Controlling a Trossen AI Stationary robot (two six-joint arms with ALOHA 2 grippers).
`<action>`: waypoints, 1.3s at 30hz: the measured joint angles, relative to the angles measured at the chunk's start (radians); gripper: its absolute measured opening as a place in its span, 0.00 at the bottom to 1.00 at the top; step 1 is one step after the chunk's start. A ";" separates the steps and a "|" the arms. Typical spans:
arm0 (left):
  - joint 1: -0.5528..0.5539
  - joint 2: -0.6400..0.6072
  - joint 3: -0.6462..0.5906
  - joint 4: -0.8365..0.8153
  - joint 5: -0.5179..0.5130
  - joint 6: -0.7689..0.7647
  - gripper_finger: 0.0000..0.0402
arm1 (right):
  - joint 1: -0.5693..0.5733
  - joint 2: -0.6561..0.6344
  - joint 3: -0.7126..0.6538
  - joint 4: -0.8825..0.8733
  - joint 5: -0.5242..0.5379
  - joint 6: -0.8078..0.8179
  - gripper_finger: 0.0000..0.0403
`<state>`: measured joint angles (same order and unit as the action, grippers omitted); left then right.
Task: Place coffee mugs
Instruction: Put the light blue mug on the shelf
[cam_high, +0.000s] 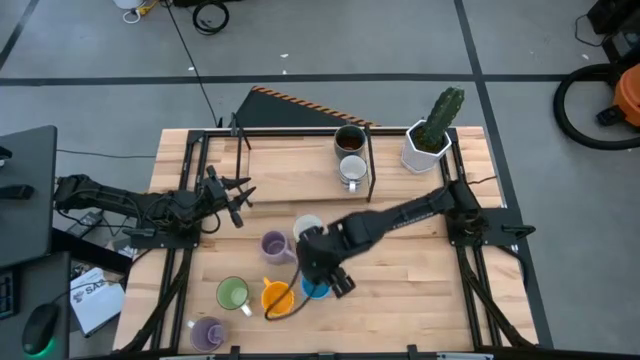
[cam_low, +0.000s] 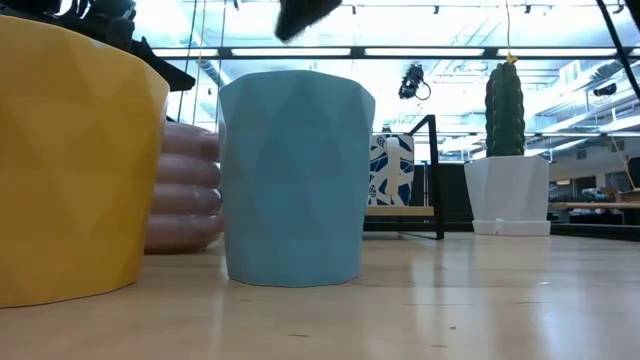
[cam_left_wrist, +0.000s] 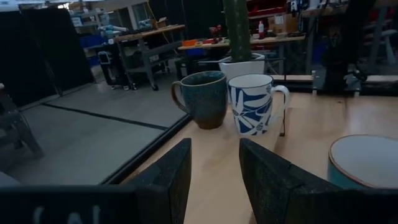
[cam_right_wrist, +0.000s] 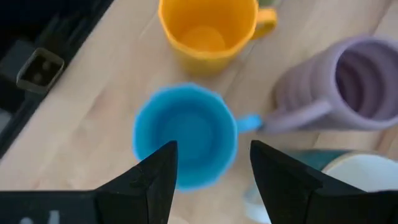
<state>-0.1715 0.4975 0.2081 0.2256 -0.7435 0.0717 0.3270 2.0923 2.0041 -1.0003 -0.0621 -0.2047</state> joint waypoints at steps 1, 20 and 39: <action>0.000 0.000 0.000 0.000 0.000 -0.010 0.35 | 0.018 0.000 0.000 0.011 0.021 0.031 0.52; -0.001 0.001 0.000 -0.079 0.008 -0.191 0.35 | 0.130 0.089 0.000 0.022 0.140 0.134 0.46; -0.001 0.006 0.000 -0.083 0.008 -0.194 0.35 | 0.129 0.099 -0.105 0.066 0.120 0.085 0.41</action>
<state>-0.1722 0.5037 0.2077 0.1425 -0.7357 -0.1226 0.4557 2.1918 1.8987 -0.9348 0.0582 -0.1199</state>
